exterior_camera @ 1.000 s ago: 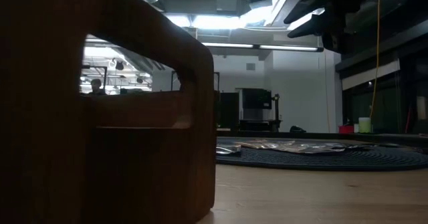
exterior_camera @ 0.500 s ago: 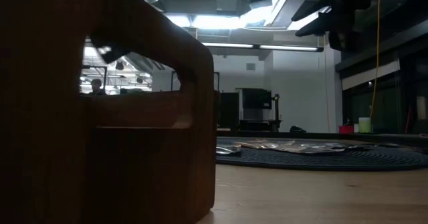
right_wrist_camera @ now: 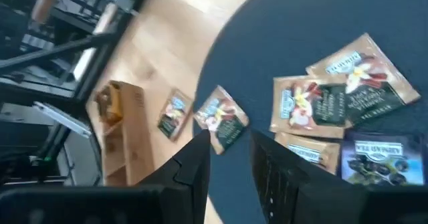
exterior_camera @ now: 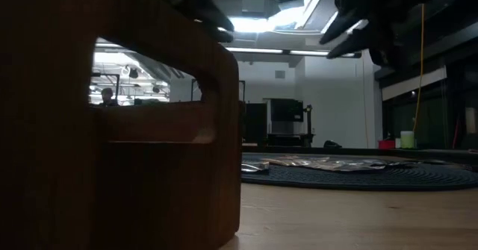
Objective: Pick & Place Tea
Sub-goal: Put the brown tea bag into the right section of the wooden organizer
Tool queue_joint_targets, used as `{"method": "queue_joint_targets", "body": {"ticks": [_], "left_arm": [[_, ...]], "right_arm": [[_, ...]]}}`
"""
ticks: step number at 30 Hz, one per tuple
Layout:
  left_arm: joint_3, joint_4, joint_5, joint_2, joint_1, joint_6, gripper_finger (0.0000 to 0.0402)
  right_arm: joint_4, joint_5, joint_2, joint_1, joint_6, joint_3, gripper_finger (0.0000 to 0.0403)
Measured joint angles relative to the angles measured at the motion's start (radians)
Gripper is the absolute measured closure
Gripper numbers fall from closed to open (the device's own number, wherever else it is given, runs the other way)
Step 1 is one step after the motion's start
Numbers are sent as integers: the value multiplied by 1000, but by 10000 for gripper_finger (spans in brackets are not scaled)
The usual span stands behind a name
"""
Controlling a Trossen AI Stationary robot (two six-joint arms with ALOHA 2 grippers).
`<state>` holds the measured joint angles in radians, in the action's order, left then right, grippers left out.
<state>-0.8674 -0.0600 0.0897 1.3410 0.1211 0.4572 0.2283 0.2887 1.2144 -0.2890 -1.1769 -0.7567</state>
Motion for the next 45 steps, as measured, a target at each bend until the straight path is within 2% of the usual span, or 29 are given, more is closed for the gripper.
{"method": "queue_joint_targets", "body": {"ticks": [3,6,11,14,20,26,32,37,41,45], "left_arm": [[-56,44,25,64,14,3,309],[-92,89,95,111,35,8,311],[-123,143,237,174,70,-8,309],[-131,185,287,198,91,-53,310],[-136,210,293,216,111,-146,311],[-136,209,289,216,107,-159,318],[-148,136,263,262,86,-98,334],[-261,163,262,371,82,-85,348],[-373,258,258,464,82,-92,356],[-437,346,202,526,84,-96,361]], "right_arm": [[16,34,22,0,-66,0,297],[36,89,42,0,-186,0,297],[66,95,57,3,-367,0,297],[65,98,62,4,-442,-1,301],[121,110,69,13,-522,-1,327],[153,111,69,52,-515,0,353],[175,150,68,97,-407,0,363],[168,174,68,127,-237,0,364],[173,162,68,154,-123,0,364],[292,128,68,185,-68,-1,364]]}}
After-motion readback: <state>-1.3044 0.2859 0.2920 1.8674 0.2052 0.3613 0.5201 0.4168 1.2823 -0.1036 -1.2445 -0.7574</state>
